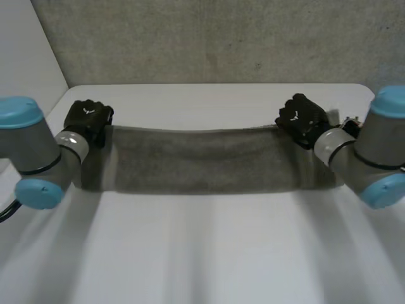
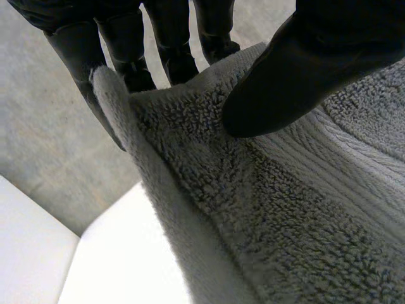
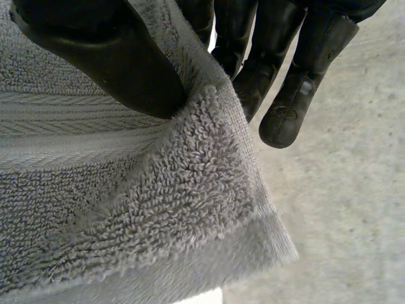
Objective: Fold the towel.
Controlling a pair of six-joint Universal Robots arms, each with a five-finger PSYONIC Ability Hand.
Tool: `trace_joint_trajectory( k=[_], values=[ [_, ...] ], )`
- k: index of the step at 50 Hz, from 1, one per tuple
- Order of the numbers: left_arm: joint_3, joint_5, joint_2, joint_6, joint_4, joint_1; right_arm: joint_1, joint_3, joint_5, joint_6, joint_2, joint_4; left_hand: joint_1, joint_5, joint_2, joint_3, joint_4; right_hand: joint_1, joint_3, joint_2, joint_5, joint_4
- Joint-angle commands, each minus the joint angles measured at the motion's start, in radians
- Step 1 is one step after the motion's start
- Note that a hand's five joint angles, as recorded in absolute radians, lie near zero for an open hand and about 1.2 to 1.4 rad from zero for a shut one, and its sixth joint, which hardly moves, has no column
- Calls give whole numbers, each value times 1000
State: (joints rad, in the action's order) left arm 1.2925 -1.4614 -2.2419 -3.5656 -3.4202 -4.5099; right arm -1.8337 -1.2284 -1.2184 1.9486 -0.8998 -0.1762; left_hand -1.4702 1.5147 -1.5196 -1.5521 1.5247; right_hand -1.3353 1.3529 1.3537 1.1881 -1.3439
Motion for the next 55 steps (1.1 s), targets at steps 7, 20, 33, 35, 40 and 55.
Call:
trace_joint_trajectory(
  k=[7, 20, 33, 35, 40, 55],
  values=[
    [-82, -66, -125, -4, -148, 38, -25, 61, -55, 1, 170, -127, 74, -293, 123, 156, -128, -61, 43, 43, 34, -52],
    [-84, -73, -160, -128, -148, 61, -27, 76, -70, 30, 219, -250, 1292, -1511, 1341, 1374, -1346, 1161, -1178, -1179, -1188, 1169],
    [10, -134, 25, 8, -152, 74, -10, -74, -119, 611, -72, -356, 1292, -1511, 1341, 1374, -1346, 1161, -1178, -1179, -1188, 1169],
    [39, -128, 65, 61, -154, 69, -10, -101, -113, 698, -121, -346, 1292, -1511, 1341, 1374, -1346, 1161, -1178, -1179, -1188, 1169],
    [135, -106, 171, 218, -157, 61, 5, -163, -86, 866, -221, -243, 1292, -1511, 1341, 1374, -1346, 1161, -1178, -1179, -1188, 1169],
    [369, 72, 315, 307, -157, 38, 119, -218, -70, 860, -255, 201, 1283, -1502, 1333, 1365, -1338, 1051, -1068, -1069, -1078, 1059]
  ],
)
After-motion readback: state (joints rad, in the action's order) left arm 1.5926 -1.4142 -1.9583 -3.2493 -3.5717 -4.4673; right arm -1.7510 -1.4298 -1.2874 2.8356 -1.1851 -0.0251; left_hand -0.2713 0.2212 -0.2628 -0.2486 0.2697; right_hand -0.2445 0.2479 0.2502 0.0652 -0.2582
